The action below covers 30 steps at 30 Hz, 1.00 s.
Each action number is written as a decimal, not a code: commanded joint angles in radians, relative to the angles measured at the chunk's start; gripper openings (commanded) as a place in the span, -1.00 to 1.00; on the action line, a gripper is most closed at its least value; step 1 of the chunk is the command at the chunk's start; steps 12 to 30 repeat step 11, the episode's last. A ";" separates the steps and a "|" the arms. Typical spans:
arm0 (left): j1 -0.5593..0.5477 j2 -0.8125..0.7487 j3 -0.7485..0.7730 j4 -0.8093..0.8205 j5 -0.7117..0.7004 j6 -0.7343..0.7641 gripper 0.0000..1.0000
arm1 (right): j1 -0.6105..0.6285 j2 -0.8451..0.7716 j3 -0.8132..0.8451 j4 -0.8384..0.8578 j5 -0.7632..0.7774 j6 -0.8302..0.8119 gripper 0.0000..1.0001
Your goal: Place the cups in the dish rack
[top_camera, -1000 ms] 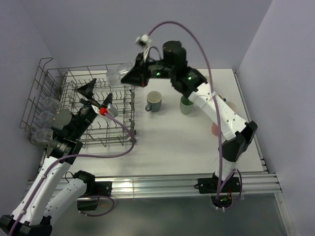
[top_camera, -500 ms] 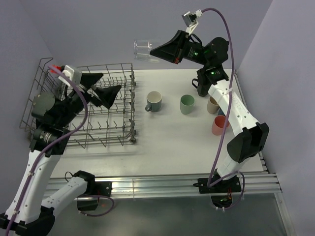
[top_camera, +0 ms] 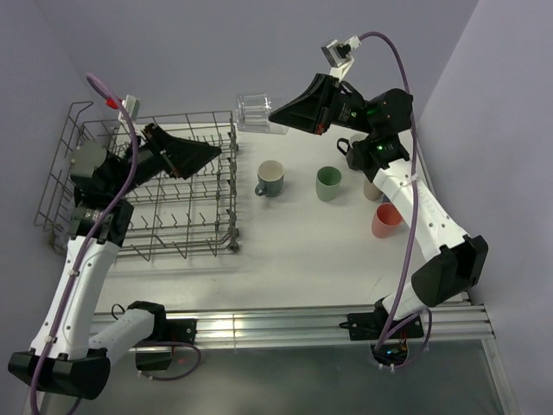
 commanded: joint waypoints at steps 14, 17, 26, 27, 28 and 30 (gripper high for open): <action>0.127 0.103 0.253 -0.574 -0.203 0.530 0.99 | -0.110 -0.231 -0.182 -0.552 0.052 -0.601 -1.00; 0.127 0.103 0.253 -0.574 -0.203 0.530 0.99 | -0.110 -0.231 -0.182 -0.552 0.052 -0.601 -1.00; 0.127 0.103 0.253 -0.574 -0.203 0.530 0.99 | -0.110 -0.231 -0.182 -0.552 0.052 -0.601 -1.00; 0.127 0.103 0.253 -0.574 -0.203 0.530 0.99 | -0.110 -0.231 -0.182 -0.552 0.052 -0.601 -1.00; 0.127 0.103 0.253 -0.574 -0.203 0.530 0.99 | -0.110 -0.231 -0.182 -0.552 0.052 -0.601 -1.00; 0.127 0.103 0.253 -0.574 -0.203 0.530 0.99 | -0.110 -0.231 -0.182 -0.552 0.052 -0.601 -1.00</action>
